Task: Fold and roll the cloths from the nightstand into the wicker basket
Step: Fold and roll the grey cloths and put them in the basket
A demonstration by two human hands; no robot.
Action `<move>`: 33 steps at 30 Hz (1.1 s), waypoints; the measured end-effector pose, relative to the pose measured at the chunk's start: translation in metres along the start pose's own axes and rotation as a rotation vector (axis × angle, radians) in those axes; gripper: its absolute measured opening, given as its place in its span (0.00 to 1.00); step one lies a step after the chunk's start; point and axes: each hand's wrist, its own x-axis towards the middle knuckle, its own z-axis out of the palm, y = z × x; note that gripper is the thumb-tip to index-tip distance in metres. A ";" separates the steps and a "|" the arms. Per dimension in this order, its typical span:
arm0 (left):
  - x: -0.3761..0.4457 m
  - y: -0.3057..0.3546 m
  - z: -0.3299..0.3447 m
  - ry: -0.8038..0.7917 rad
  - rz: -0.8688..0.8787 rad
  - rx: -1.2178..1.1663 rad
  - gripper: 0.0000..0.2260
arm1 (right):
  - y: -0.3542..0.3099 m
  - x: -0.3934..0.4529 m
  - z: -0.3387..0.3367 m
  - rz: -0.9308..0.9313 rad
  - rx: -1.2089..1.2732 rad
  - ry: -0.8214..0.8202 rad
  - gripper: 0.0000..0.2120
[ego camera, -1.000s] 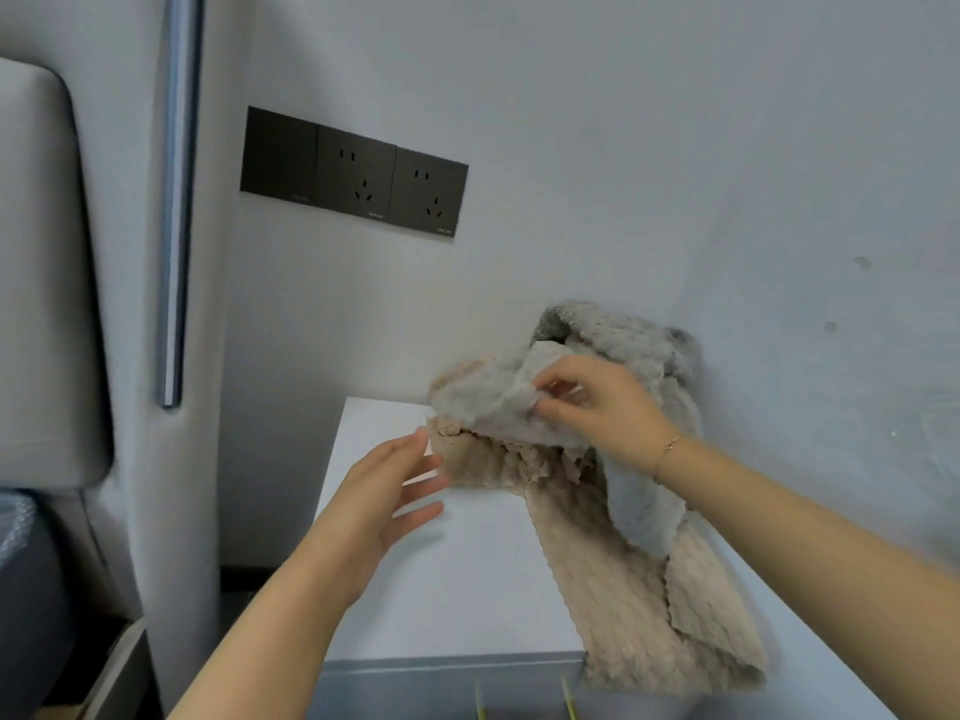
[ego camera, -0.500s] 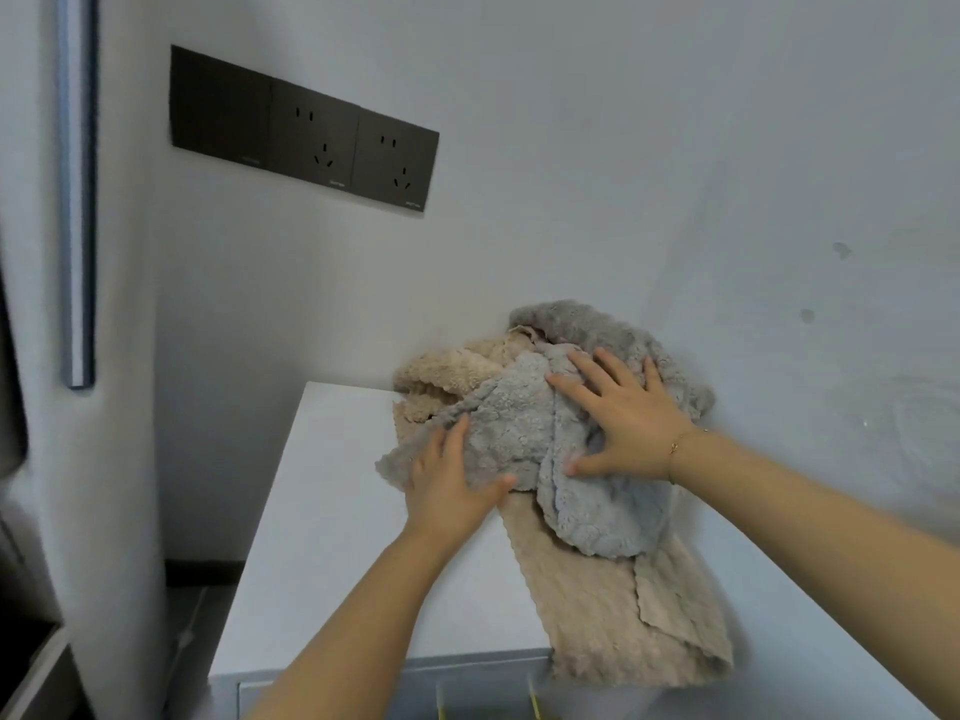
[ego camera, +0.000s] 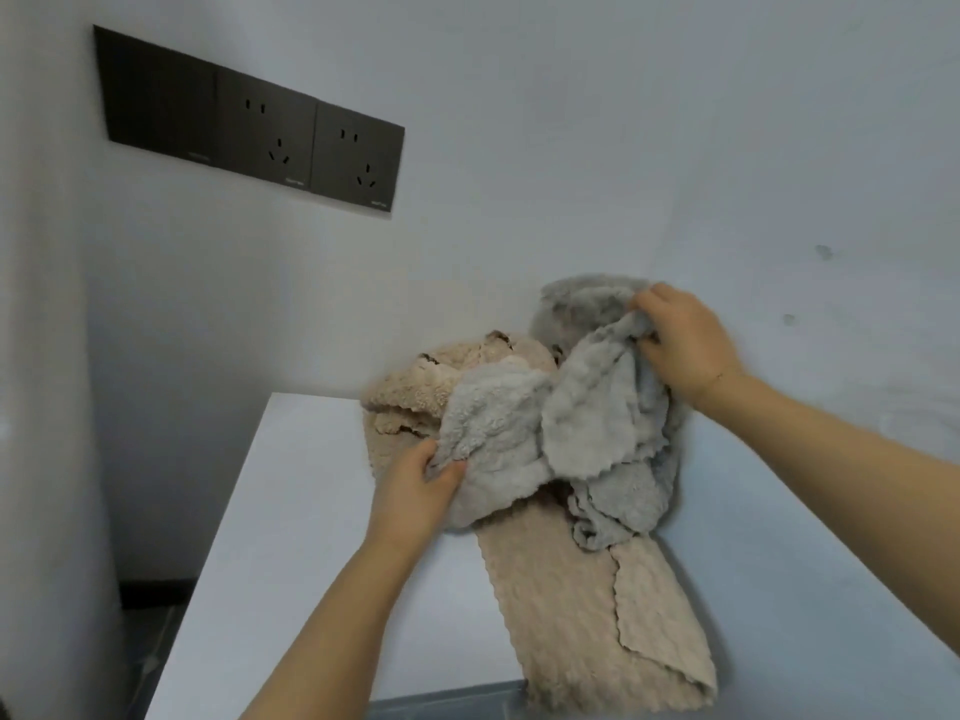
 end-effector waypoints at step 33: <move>-0.093 0.004 -0.162 -0.144 -0.016 1.029 0.13 | -0.153 -0.182 0.045 -0.110 0.606 -0.528 0.29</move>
